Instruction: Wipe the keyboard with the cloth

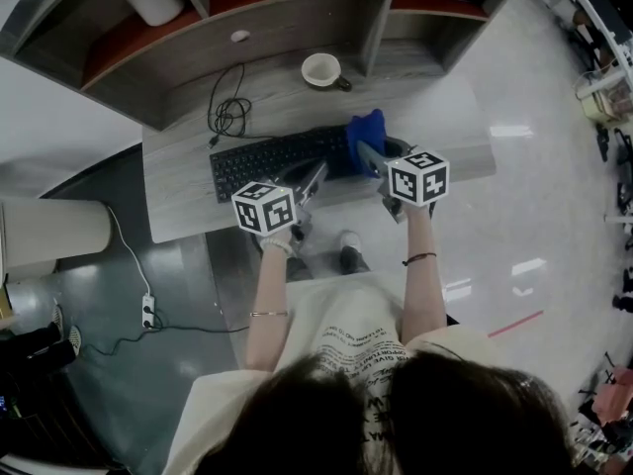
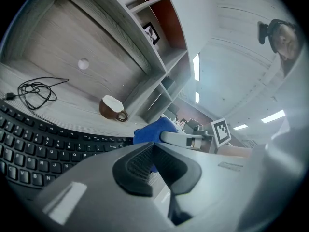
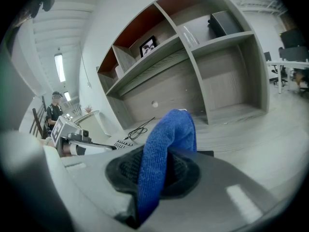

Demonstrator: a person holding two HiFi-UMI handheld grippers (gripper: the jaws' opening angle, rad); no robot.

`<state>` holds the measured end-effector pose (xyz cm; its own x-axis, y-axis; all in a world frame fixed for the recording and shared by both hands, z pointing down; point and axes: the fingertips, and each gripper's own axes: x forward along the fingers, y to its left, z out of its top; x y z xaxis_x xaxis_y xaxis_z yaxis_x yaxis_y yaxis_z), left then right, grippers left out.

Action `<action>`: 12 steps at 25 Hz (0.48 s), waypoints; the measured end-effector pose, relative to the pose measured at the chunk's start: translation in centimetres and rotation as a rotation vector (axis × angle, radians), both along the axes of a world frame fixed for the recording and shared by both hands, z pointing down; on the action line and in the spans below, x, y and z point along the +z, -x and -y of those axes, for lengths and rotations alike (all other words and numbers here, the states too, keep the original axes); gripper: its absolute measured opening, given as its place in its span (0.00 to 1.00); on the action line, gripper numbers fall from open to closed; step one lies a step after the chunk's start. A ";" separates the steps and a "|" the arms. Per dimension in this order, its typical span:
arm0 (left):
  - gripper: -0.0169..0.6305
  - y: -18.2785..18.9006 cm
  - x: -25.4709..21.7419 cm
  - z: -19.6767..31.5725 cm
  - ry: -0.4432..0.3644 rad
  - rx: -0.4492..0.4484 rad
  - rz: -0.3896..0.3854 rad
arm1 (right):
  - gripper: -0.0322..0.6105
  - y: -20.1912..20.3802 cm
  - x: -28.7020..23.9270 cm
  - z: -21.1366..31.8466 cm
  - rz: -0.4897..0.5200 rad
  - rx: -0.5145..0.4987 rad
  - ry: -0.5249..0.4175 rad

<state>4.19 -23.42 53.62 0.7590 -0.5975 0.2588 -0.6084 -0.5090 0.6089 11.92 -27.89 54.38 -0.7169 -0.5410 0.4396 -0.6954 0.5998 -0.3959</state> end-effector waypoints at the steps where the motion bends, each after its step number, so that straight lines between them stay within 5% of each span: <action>1: 0.01 0.2 0.0 0.0 0.000 -0.001 0.001 | 0.13 0.3 0.0 0.0 0.001 -0.003 0.000; 12: 0.01 2.2 0.2 0.0 0.008 -0.013 0.005 | 0.13 2.8 0.3 0.0 0.005 -0.026 0.010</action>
